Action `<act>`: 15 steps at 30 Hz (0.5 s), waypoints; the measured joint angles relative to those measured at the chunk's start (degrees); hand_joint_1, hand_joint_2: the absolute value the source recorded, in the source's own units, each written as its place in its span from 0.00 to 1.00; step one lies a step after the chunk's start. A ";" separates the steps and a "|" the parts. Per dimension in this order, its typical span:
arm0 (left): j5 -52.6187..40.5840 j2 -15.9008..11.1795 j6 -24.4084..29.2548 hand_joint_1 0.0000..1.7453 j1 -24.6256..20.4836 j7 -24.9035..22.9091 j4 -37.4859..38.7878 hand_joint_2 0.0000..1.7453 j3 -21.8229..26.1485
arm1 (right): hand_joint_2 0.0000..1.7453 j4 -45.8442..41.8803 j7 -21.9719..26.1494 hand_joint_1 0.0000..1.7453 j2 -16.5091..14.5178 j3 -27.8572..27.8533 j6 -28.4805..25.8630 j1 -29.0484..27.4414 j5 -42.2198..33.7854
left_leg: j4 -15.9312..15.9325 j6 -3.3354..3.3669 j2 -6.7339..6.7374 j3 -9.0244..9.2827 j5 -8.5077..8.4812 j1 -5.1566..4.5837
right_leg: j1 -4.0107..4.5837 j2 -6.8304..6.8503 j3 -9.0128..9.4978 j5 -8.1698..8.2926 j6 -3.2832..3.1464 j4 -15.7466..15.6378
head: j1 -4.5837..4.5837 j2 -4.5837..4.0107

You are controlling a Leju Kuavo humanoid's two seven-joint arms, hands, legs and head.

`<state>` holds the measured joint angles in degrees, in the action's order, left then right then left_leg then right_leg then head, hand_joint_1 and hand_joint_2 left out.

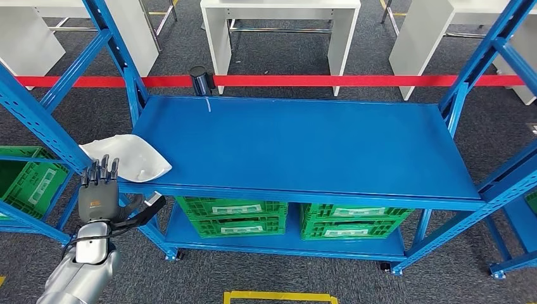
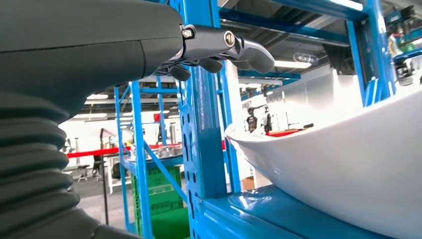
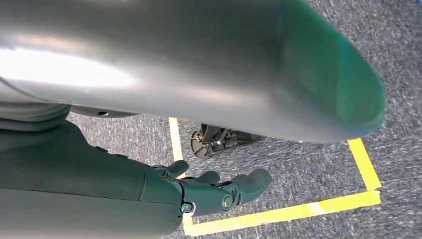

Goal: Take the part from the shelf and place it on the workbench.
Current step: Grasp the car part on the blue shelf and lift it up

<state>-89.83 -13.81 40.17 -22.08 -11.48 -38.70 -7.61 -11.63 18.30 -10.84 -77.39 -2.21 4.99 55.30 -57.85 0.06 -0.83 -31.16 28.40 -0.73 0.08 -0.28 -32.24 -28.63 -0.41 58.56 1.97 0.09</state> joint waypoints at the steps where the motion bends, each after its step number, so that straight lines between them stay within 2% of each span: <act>1: 0.00 -0.20 0.00 0.00 0.04 0.43 -0.28 1.00 0.03 | 0.00 0.00 0.15 0.00 0.00 0.02 0.00 -0.02 0.11 | 0.00 0.00 0.00 0.00 0.00 0.00 | 0.00 0.00 0.00 0.00 0.00 0.00 | 0.00 0.00; 10: 0.00 -2.28 0.00 0.00 -1.64 4.95 -1.91 1.00 -0.47 | 0.00 0.00 0.02 0.00 0.05 1.03 0.00 -0.22 1.16 | 0.00 -0.02 -0.01 0.01 -0.02 0.01 | 0.00 0.01 0.00 0.00 0.00 0.00 | 0.00 0.00; 15: 0.00 -2.39 0.00 0.00 -4.52 3.57 1.27 1.00 -4.49 | 0.00 0.00 -0.69 0.00 0.13 1.80 0.00 -0.34 1.84 | 0.00 -0.03 -0.01 0.01 -0.02 0.00 | -0.01 0.01 0.01 0.01 0.00 0.00 | 0.00 0.00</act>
<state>-89.83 -16.21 40.17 -26.60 -7.90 -37.43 -12.10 -11.63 17.61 -10.72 -75.59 -2.21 4.66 57.15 -57.85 0.03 -0.83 -31.15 28.38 -0.73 0.08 -0.28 -32.23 -28.63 -0.41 58.56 1.97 0.09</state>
